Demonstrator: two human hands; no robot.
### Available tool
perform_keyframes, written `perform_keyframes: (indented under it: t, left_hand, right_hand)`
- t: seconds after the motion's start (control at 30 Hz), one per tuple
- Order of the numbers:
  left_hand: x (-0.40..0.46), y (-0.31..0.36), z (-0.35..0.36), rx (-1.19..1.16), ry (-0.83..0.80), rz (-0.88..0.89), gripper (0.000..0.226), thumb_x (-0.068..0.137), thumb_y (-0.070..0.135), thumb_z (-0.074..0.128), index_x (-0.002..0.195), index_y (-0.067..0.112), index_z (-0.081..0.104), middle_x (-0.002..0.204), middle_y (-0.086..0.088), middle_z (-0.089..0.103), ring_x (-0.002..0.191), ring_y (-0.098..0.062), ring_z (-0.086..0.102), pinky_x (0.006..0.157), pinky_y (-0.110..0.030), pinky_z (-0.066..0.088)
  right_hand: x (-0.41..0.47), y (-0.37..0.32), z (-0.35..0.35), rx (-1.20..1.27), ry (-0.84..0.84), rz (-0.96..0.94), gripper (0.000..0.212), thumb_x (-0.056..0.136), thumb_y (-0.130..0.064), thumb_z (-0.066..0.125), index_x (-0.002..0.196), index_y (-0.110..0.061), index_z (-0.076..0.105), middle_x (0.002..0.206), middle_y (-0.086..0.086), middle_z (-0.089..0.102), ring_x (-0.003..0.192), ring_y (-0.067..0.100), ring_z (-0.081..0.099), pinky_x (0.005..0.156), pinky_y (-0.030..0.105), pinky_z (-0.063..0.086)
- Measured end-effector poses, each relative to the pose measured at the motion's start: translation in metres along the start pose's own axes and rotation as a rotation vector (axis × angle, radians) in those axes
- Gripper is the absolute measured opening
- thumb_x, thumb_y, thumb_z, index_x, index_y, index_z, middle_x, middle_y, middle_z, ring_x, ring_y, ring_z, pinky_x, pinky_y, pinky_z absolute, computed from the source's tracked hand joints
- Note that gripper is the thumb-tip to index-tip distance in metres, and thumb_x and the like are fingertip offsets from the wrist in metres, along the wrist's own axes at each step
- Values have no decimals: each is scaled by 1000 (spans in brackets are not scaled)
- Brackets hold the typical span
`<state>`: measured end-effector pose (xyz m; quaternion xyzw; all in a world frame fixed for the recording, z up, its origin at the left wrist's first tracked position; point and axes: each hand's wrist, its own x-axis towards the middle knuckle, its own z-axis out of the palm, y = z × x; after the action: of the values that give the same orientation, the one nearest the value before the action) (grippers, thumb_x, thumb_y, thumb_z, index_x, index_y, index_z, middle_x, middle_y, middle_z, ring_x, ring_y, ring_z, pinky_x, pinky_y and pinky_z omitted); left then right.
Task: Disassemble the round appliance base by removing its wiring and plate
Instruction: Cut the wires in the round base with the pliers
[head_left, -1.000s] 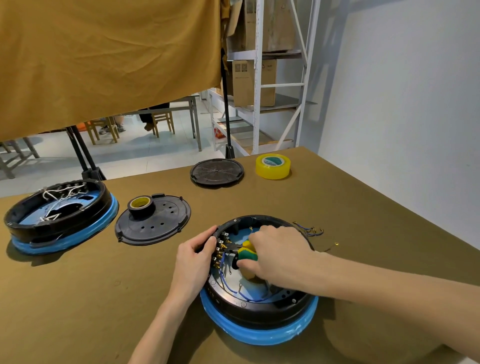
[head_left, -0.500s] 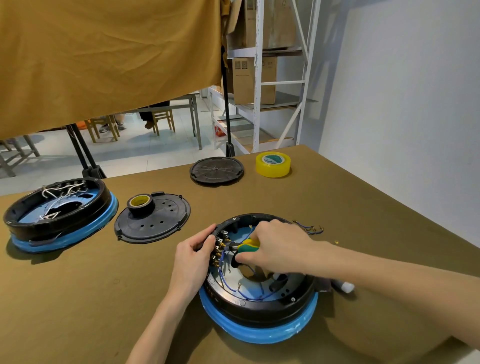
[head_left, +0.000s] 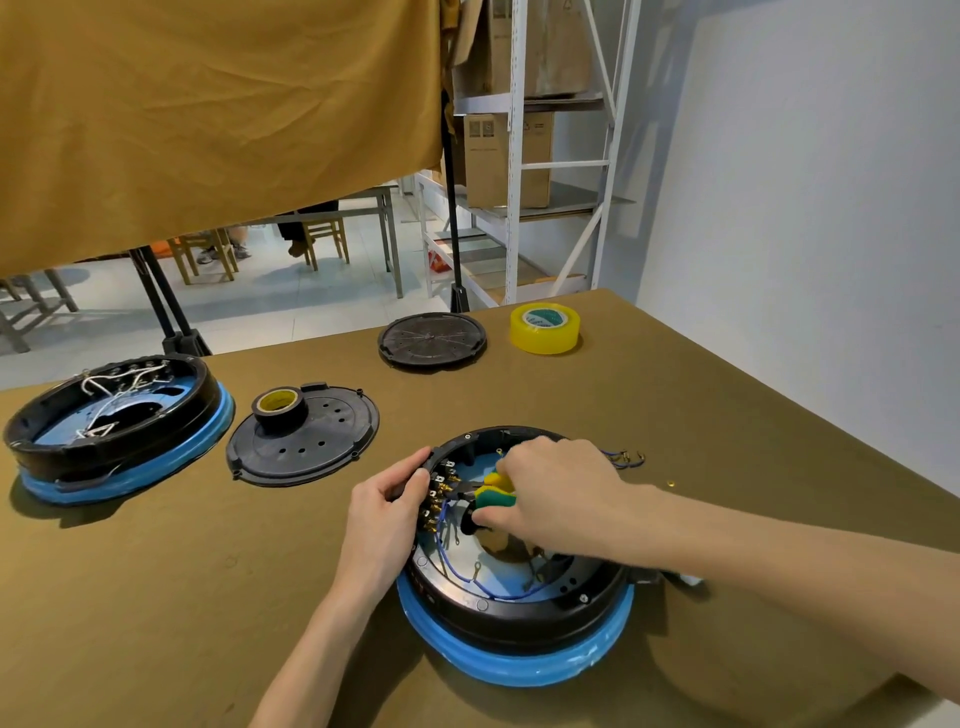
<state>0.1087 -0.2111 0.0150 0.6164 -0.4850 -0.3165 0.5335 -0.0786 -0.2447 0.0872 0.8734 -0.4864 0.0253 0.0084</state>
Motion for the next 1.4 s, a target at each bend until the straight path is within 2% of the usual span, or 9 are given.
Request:
perform_keyframes:
  t: [0.07,0.2,0.3,0.43,0.53,0.77,1.1,1.27,1.4]
  left_hand:
    - [0,-1,0,-18,3,-2,32,104,19,57,133,28,68,124,13,68,112,4,60,87,-12,49]
    - [-1,0,0,-34,6,-1,31,104,18,57,132,28,68,122,13,69,109,10,60,85,-10,51]
    - [-1,1,0,-35,6,-2,32,104,19,57,133,27,68,126,10,69,116,0,62,98,-24,53]
    - [-1,1,0,-48,0,-2,32,104,18,57,132,26,68,122,11,71,109,4,65,88,-16,54]
    - [-2,1,0,-70,-4,-2,32,104,16,57,132,25,69,113,19,70,101,12,65,77,-9,53]
    - [0,-1,1,-60,-3,2,31,104,15,57,130,26,68,109,27,65,93,27,58,70,1,46]
    - [1,-3,1,-43,-5,6,31,104,16,57,130,28,68,109,29,63,95,28,57,72,2,44]
    - [1,-4,0,-20,-9,6,30,104,20,57,129,34,67,114,24,66,105,17,58,75,-2,47]
    - [0,-4,-1,-32,1,3,32,104,21,57,134,28,67,125,11,69,116,-1,62,93,-23,54]
  right_hand:
    - [-1,-1,0,19,-15,-2,55,88,-74,55,95,-21,61,82,-4,58,77,20,60,62,33,39]
    - [0,-1,1,9,-12,0,55,87,-75,54,93,-21,57,82,-5,56,75,18,56,63,33,40]
    - [2,2,-1,27,-17,17,56,87,-75,55,97,-21,61,87,-3,61,80,21,61,63,33,41]
    - [3,2,-4,67,-54,31,56,86,-76,57,94,-21,59,85,-4,61,77,19,60,64,33,43]
    - [2,-1,-4,52,-50,12,54,86,-75,56,94,-21,59,84,-3,58,79,20,60,65,33,43]
    - [2,3,-3,69,-40,33,55,86,-75,57,96,-21,63,83,-5,60,78,19,60,66,34,46]
    - [2,3,-2,53,-40,15,58,86,-75,56,101,-20,64,92,-1,65,83,21,63,65,33,44]
    - [-2,8,-4,-25,-13,-13,56,89,-74,53,103,-20,63,92,-1,62,81,21,60,63,33,42]
    - [-6,13,-3,-89,21,-73,60,89,-75,51,110,-21,63,97,0,64,83,22,61,63,33,40]
